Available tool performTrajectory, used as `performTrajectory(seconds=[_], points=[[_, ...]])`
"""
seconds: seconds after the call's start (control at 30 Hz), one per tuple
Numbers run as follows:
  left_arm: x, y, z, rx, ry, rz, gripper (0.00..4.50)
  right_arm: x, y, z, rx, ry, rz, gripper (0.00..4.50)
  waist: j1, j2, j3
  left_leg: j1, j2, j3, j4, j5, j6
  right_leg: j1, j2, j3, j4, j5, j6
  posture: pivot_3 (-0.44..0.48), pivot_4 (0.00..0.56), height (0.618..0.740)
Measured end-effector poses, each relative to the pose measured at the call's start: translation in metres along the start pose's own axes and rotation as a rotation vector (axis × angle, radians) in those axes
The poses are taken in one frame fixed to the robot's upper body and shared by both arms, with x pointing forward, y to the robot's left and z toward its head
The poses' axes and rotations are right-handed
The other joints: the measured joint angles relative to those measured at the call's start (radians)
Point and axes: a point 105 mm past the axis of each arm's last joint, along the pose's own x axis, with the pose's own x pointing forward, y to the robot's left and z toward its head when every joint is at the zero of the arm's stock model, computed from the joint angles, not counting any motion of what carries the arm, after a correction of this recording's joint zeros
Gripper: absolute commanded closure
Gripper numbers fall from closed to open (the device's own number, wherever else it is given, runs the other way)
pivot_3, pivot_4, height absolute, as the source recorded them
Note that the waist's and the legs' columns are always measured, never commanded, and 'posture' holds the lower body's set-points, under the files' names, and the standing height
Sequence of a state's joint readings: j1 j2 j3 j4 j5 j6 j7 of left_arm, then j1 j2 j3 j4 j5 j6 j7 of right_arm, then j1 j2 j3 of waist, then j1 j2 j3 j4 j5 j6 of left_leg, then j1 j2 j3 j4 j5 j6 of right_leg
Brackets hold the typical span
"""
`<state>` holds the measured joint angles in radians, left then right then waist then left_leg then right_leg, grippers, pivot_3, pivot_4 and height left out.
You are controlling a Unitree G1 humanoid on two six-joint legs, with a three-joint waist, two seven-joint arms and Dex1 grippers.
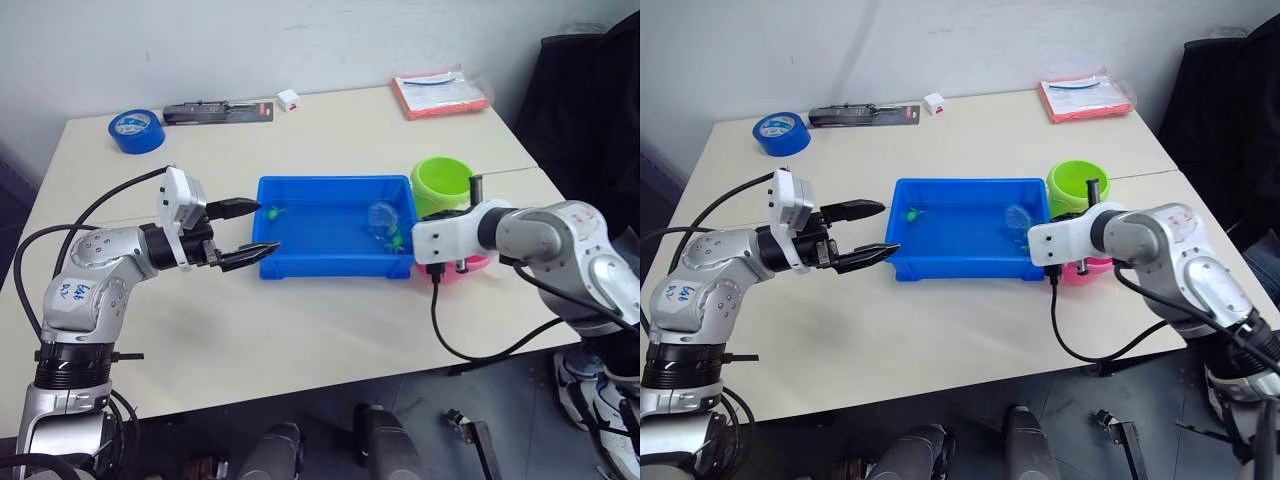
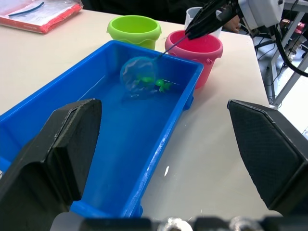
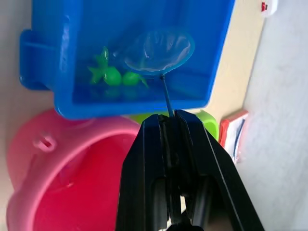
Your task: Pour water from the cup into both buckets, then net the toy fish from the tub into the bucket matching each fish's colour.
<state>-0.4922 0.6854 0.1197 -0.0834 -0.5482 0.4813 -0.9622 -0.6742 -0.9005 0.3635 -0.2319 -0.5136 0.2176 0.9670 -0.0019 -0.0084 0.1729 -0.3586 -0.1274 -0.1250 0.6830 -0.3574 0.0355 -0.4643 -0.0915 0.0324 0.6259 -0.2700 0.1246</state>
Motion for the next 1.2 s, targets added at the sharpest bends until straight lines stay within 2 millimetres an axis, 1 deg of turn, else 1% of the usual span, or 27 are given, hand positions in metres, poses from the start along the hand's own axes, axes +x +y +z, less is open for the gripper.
performTrajectory(seconds=[0.1,0.17,0.27,0.37,0.4,0.5,0.8,0.9,1.03,1.13,1.2], points=[[0.001,-0.002,0.001,0.008,-0.001,-0.003,0.0,0.012,0.004,0.022,0.056,-0.08,0.002,3.72,-0.003,0.0,0.0,0.0,0.0,0.0,0.0,0.0,0.0,0.0,0.0,0.0,0.0,0.0,0.0,0.0,0.15,0.74],[0.001,-0.003,0.003,0.013,-0.003,-0.007,0.0,0.015,0.004,0.028,0.077,-0.1,0.0,3.72,-0.001,0.0,0.0,0.0,0.0,0.0,0.0,0.0,0.0,0.0,0.0,0.0,0.0,0.0,0.0,0.0,0.15,0.74],[-0.004,-0.002,-0.001,-0.002,-0.002,0.011,0.0,0.011,-0.008,0.022,0.067,-0.071,-0.035,3.72,0.002,0.0,0.0,0.0,-0.001,0.0,0.001,0.0,0.0,0.0,0.0,0.0,0.0,0.0,0.0,0.0,0.15,0.74],[-0.005,-0.002,-0.002,-0.008,0.001,0.013,0.0,0.001,-0.023,0.004,0.027,0.002,-0.095,3.72,0.007,0.0,0.0,0.0,-0.001,-0.001,0.001,0.0,0.0,0.0,0.0,-0.001,0.0,0.0,0.0,0.0,0.15,0.74],[-0.005,-0.002,-0.002,-0.008,0.001,0.013,0.0,-0.001,-0.026,-0.004,0.01,0.036,-0.105,3.72,0.006,0.0,0.0,0.0,-0.001,0.0,0.001,0.0,0.0,0.0,0.0,0.0,0.0,0.0,0.0,0.0,0.15,0.74],[-0.005,-0.002,-0.002,-0.008,0.001,0.013,0.0,-0.001,-0.026,-0.009,-0.014,0.059,-0.113,3.72,0.001,0.0,0.0,0.0,0.0,0.0,0.0,0.0,0.0,0.0,0.0,0.0,0.0,0.0,0.0,0.0,0.15,0.74],[-0.003,-0.003,-0.001,-0.008,-0.004,0.009,0.0,0.008,-0.021,-0.019,-0.16,0.103,-0.112,3.72,-0.001,0.0,0.0,0.0,0.0,0.0,0.0,0.0,0.0,0.0,0.0,0.0,0.0,0.0,0.0,0.0,0.15,0.74],[-0.003,-0.003,-0.001,-0.008,-0.005,0.009,0.0,0.011,-0.01,-0.021,-0.233,0.113,-0.065,3.72,-0.001,0.0,0.0,0.0,0.0,0.0,0.0,0.0,0.0,0.0,0.0,0.0,0.0,0.0,0.0,0.0,0.15,0.74],[-0.004,-0.003,-0.001,-0.009,-0.005,0.012,0.0,0.011,0.0,-0.022,-0.256,0.108,-0.019,3.72,-0.001,0.0,0.0,0.0,0.0,0.0,0.0,0.0,0.0,0.0,0.0,0.0,0.0,0.0,0.0,0.0,0.15,0.74],[-0.005,-0.002,-0.002,-0.01,-0.005,0.017,0.0,0.009,0.005,-0.015,-0.269,0.082,0.007,3.72,0.0,0.0,0.0,0.0,0.0,0.0,0.0,0.0,0.0,0.0,0.0,0.0,0.0,0.0,0.0,0.0,0.15,0.74],[-0.004,-0.002,-0.002,-0.009,-0.005,0.018,0.0,0.01,0.003,-0.008,-0.235,0.052,-0.009,3.72,-0.003,0.0,0.0,0.0,0.0,0.0,0.0,0.0,0.0,0.0,0.0,0.0,0.0,0.0,0.0,0.0,0.15,0.74]])
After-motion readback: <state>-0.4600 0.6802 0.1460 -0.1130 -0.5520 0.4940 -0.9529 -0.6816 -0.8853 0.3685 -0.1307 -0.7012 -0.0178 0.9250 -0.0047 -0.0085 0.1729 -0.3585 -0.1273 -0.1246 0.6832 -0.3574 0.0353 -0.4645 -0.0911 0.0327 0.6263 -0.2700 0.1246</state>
